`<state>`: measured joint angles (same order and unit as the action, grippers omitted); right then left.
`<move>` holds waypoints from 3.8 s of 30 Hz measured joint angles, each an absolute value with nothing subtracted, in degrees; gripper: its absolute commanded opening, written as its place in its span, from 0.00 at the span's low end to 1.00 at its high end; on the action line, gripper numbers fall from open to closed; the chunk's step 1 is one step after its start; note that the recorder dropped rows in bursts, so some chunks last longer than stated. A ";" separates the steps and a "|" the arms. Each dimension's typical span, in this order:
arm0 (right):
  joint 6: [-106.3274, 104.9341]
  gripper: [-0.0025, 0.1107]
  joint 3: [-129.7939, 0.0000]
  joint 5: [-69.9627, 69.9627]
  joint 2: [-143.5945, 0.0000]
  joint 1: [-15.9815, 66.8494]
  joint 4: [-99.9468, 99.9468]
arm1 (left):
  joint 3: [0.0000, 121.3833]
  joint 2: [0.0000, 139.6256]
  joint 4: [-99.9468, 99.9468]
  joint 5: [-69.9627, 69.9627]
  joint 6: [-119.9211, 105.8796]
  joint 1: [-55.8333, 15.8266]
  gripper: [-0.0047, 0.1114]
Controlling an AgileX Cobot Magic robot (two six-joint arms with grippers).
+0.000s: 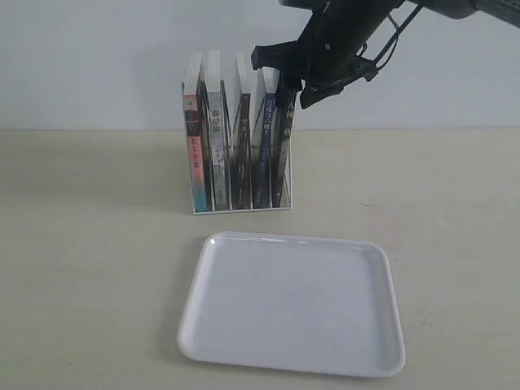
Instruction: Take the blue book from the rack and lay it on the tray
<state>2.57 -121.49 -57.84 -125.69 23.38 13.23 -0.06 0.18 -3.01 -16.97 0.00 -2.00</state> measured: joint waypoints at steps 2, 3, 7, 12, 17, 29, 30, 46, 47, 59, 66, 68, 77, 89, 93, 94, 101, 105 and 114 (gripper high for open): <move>2.57 0.38 -121.49 -57.63 -126.08 23.38 13.23 | -0.06 0.18 -3.01 -16.97 0.00 -2.00 0.08; 2.65 0.38 -121.49 -57.38 -126.20 23.38 13.23 | -0.06 0.18 -3.01 -16.97 0.00 -2.00 0.08; 2.79 0.38 -121.49 -56.57 -126.31 23.38 13.31 | -0.06 0.18 -3.01 -16.97 0.00 -2.00 0.08; 3.49 0.13 -121.49 -56.08 -126.45 23.38 13.44 | -0.06 0.18 -3.01 -16.97 0.00 -2.00 0.08; 4.53 0.02 -121.49 -56.46 -126.45 23.41 12.19 | -0.06 0.18 -3.01 -16.97 0.00 -2.00 0.08; 5.34 0.02 -123.98 -60.62 -120.63 23.41 11.72 | -0.06 0.18 -3.01 -16.97 0.00 -2.00 0.08; 5.34 0.02 -124.32 -60.56 -120.00 23.41 11.67 | -0.06 0.18 -3.01 -16.97 0.00 -2.00 0.08; 5.61 0.02 -125.29 -60.70 -118.85 23.41 11.22 | -0.06 0.18 -3.01 -16.97 0.00 -2.00 0.08; 5.61 0.02 -125.29 -60.70 -118.85 23.41 11.22 | -0.06 0.18 -3.01 -16.97 0.00 -2.00 0.08; 5.61 0.02 -125.29 -60.39 -118.96 23.41 11.03 | -0.06 0.18 -3.01 -16.97 0.00 -2.00 0.08; 5.61 0.02 -125.51 -57.48 -122.63 23.41 10.66 | -0.06 0.18 -3.01 -16.97 0.00 -2.00 0.08; 5.48 0.02 -125.51 -56.75 -123.92 23.41 10.66 | -0.06 0.18 -3.01 -16.97 0.00 -2.00 0.08; 5.39 0.05 -125.51 -56.02 -127.65 23.51 9.62 | -0.06 0.18 -3.01 -16.97 0.00 -2.00 0.08; 3.51 0.37 -125.51 -61.88 -124.81 23.50 8.19 | -0.06 0.18 -3.01 -16.97 0.00 -2.00 0.08; 3.28 0.37 -125.51 -62.57 -118.83 23.76 9.99 | -0.06 0.18 -3.01 -16.97 0.00 -2.00 0.08; 2.98 0.37 -125.51 -62.86 -118.06 24.07 10.26 | -0.06 0.18 -3.01 -16.97 0.00 -2.00 0.08; 3.40 0.37 -125.63 -57.96 -116.89 34.86 3.64 | -0.06 0.18 -3.01 -16.97 0.00 -2.00 0.08; 9.95 0.37 -125.63 -54.63 -118.06 36.76 0.00 | -0.06 0.18 -3.01 -16.97 0.00 -2.00 0.08; 17.16 0.37 -125.63 -54.01 -125.32 36.65 -6.15 | -0.06 0.18 -3.01 -16.97 0.00 -2.00 0.08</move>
